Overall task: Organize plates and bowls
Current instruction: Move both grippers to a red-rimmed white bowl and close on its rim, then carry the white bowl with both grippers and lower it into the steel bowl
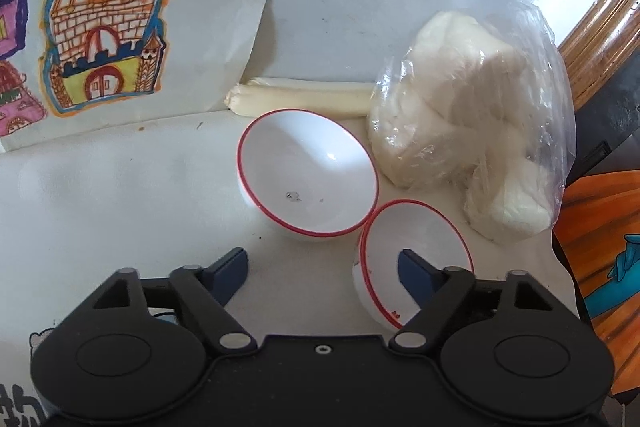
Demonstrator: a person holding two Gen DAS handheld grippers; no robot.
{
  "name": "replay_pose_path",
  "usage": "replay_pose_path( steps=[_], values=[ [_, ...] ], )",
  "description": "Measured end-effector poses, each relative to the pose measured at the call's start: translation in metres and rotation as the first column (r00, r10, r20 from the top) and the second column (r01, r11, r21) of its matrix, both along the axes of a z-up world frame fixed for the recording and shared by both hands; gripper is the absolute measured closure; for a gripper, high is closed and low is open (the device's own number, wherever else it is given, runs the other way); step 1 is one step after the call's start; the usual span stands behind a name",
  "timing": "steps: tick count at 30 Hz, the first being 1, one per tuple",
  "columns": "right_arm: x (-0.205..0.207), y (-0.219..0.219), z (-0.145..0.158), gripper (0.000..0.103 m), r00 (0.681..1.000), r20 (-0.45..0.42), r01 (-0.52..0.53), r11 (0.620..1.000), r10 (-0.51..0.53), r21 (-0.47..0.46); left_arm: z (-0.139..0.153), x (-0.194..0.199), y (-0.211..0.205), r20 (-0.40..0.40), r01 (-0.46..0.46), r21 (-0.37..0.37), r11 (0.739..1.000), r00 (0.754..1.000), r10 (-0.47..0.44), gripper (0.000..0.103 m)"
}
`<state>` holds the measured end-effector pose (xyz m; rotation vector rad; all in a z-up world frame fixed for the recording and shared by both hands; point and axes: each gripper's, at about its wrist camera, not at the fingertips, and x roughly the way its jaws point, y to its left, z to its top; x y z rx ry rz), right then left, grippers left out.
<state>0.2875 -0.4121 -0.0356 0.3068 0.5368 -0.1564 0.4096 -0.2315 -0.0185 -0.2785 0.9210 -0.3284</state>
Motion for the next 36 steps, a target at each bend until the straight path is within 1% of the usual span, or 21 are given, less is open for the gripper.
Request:
replay_pose_path(
  steps=[1,2,4,5,7,8,10,11,12,13,16,18,19,21,23,26,30,33,36],
  values=[
    [0.001,0.001,-0.001,0.017,1.000,-0.003,-0.003,1.000,0.003,-0.001,0.000,0.000,-0.001,0.000,0.005,0.001,1.000,1.000,-0.005,0.032],
    [0.002,0.002,-0.001,0.019,1.000,-0.006,-0.006,1.000,0.006,-0.002,0.000,0.000,-0.003,0.000,0.016,0.000,1.000,1.000,-0.016,0.035],
    [0.003,0.002,-0.002,0.021,1.000,-0.006,-0.014,1.000,0.014,0.003,-0.001,-0.001,-0.006,0.003,0.038,0.003,0.999,0.999,-0.038,0.050],
    [0.004,0.002,-0.002,0.023,1.000,-0.004,-0.016,1.000,0.016,0.006,-0.001,-0.001,-0.007,0.004,0.044,0.005,0.999,0.999,-0.044,0.053],
    [0.004,0.001,-0.002,0.026,1.000,0.001,-0.022,1.000,0.021,0.020,-0.003,-0.002,-0.009,0.011,0.053,0.010,0.999,0.999,-0.053,0.063],
    [0.004,0.001,-0.002,0.029,1.000,0.001,-0.024,0.999,0.024,0.030,-0.003,-0.003,-0.010,0.014,0.063,0.012,0.998,0.998,-0.063,0.065],
    [0.005,-0.001,-0.003,0.035,0.999,0.005,-0.035,0.998,0.035,0.060,-0.003,-0.004,-0.011,0.018,0.080,-0.003,0.997,0.997,-0.080,0.074],
    [0.005,-0.002,-0.003,0.041,0.999,0.010,-0.043,0.996,0.042,0.076,-0.004,-0.003,-0.012,0.017,0.086,-0.007,0.996,0.996,-0.086,0.076],
    [0.005,-0.002,-0.004,0.046,0.999,0.014,-0.050,0.995,0.049,0.089,-0.003,-0.004,-0.013,0.017,0.093,-0.010,0.996,0.996,-0.093,0.081],
    [0.005,-0.001,-0.003,0.049,0.998,0.017,-0.055,0.994,0.054,0.098,-0.003,-0.004,-0.014,0.019,0.102,-0.015,0.995,0.995,-0.101,0.086],
    [0.005,0.001,-0.003,0.057,0.998,0.021,-0.067,0.991,0.065,0.113,-0.003,-0.005,-0.016,0.024,0.109,-0.009,0.994,0.994,-0.109,0.088],
    [0.005,0.000,-0.003,0.065,0.997,0.023,-0.077,0.988,0.074,0.134,-0.004,-0.004,-0.017,0.024,0.110,-0.010,0.994,0.994,-0.110,0.088],
    [0.006,-0.001,-0.003,0.067,0.997,0.023,-0.083,0.984,0.080,0.157,-0.004,-0.004,-0.017,0.022,0.110,-0.014,0.994,0.994,-0.110,0.089],
    [0.007,-0.005,-0.004,0.077,0.996,0.021,-0.092,0.975,0.089,0.202,-0.003,-0.006,-0.015,0.021,0.112,-0.020,0.994,0.994,-0.111,0.089],
    [0.008,-0.006,-0.005,0.082,0.995,0.018,-0.095,0.967,0.093,0.237,-0.002,-0.010,-0.012,0.022,0.113,-0.023,0.993,0.993,-0.113,0.090],
    [0.007,-0.005,-0.006,0.087,0.996,0.010,-0.091,0.963,0.092,0.253,0.000,-0.016,-0.007,0.018,0.114,-0.032,0.993,0.993,-0.114,0.092],
    [-0.001,-0.003,-0.007,0.090,0.996,0.001,-0.081,0.960,0.084,0.268,0.003,-0.028,0.001,-0.008,0.101,-0.044,0.994,0.995,-0.102,0.094],
    [-0.012,0.003,-0.005,0.090,0.996,0.002,-0.082,0.958,0.085,0.275,0.009,-0.045,0.009,0.010,0.091,-0.052,0.994,0.996,-0.091,0.094],
    [-0.029,0.012,0.000,0.091,0.996,0.028,-0.090,0.956,0.086,0.281,0.020,-0.070,0.024,0.031,0.071,-0.071,0.995,0.997,-0.069,0.094]
  ],
)
